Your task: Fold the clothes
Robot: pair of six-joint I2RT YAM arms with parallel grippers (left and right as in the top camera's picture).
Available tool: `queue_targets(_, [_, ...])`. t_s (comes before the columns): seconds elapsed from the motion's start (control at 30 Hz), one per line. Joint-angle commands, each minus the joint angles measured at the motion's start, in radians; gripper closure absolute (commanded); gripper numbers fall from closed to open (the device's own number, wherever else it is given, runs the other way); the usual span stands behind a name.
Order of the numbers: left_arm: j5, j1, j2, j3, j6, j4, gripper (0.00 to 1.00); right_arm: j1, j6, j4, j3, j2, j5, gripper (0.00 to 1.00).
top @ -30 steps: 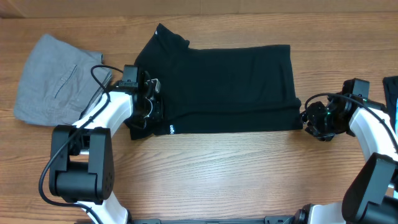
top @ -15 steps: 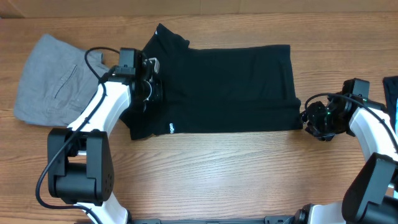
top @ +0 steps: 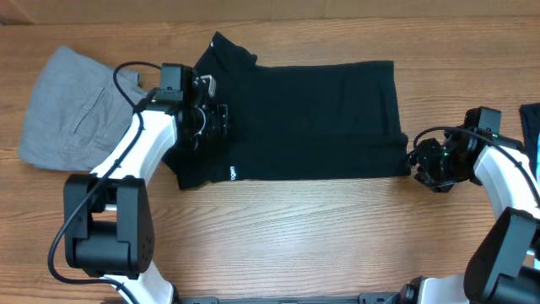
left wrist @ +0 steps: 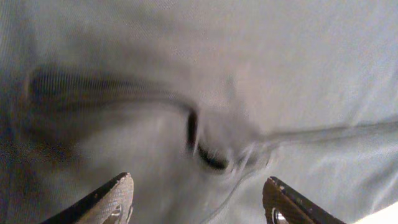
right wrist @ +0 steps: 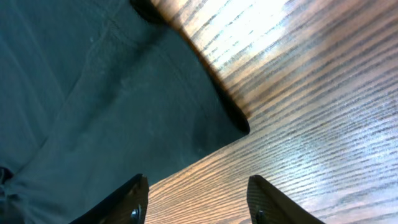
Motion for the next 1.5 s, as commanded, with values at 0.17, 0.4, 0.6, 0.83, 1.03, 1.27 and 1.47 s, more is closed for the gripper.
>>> queue_targets(0.17, [-0.137,0.181,-0.032,0.059,0.074,-0.27,0.3,0.005,-0.004,-0.027,-0.006,0.002,-0.001,0.41])
queue_targets(0.4, [-0.003,0.285,-0.032,0.054,0.177,-0.322,0.35,0.005,-0.008,-0.036,-0.006,0.002,-0.001,0.4])
queue_targets(0.6, [0.051,0.248,-0.031,0.053,0.216,-0.327,0.38,0.005,-0.008,-0.027,-0.006,0.002,-0.001,0.39])
queue_targets(0.83, [0.003,0.222,-0.028,0.051,0.23,-0.332,0.48,0.005,-0.007,-0.023,-0.006,0.002,-0.001,0.38])
queue_targets(1.03, [-0.017,0.221,-0.027,-0.005,0.225,-0.299,0.58,0.005,-0.007,-0.022,-0.006,0.002,-0.001,0.38])
queue_targets(1.27, [0.081,0.217,-0.027,-0.05,0.226,-0.26,0.65,0.005,-0.007,-0.022,-0.006,0.002,-0.001,0.38])
queue_targets(1.47, [0.082,0.217,-0.027,-0.048,0.226,-0.26,0.96,0.005,-0.007,-0.026,-0.006,0.002,-0.002,0.38])
